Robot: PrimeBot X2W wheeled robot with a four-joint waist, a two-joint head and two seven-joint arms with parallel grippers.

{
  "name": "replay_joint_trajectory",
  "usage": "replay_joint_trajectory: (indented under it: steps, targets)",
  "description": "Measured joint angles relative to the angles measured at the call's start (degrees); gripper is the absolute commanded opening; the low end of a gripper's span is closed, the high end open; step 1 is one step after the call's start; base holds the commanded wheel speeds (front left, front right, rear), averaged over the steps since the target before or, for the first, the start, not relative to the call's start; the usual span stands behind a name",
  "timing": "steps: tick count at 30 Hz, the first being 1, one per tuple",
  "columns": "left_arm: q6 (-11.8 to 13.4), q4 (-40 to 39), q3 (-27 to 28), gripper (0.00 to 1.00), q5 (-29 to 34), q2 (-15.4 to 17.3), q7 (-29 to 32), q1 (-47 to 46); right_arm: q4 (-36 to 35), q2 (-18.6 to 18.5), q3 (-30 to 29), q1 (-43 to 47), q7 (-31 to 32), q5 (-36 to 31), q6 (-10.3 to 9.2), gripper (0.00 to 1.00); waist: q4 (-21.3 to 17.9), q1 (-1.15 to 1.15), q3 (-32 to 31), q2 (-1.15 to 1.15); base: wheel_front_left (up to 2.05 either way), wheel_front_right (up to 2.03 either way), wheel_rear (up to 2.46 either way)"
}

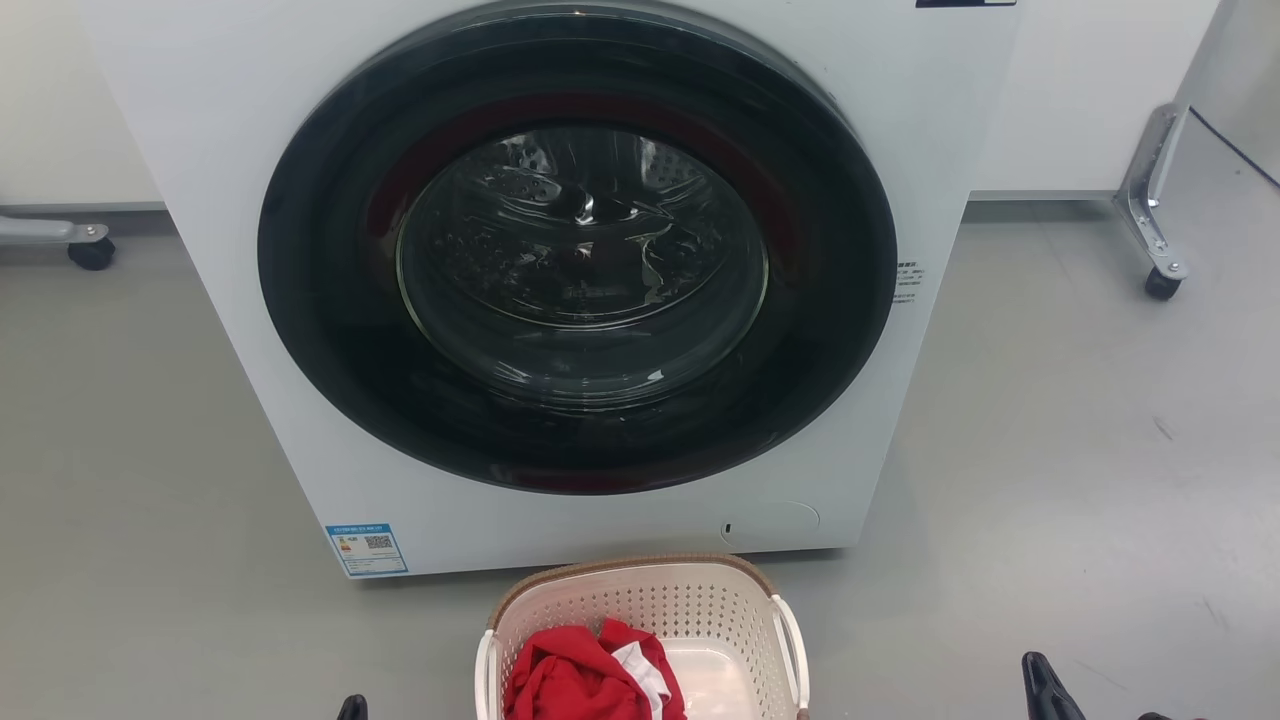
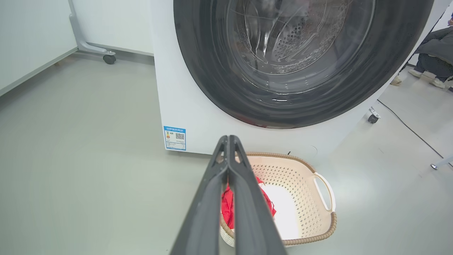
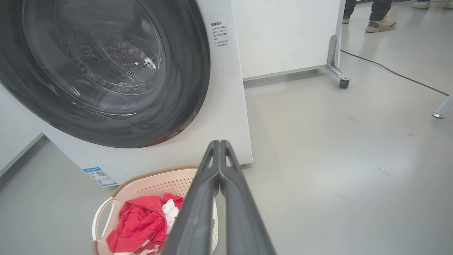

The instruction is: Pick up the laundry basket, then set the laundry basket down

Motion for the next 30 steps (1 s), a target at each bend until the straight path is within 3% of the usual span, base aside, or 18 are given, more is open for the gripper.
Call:
replay_joint_trajectory:
  steps: [30]
  targets:
    - [-4.04, 2.76, 5.0, 0.0, -23.18, -1.51, 5.08, -3.47, 1.59, 3.18, -7.77, -2.45, 6.56, 22.21, 4.08, 0.0, 0.29, 0.0, 0.23, 0.0, 0.0, 0.0, 0.0]
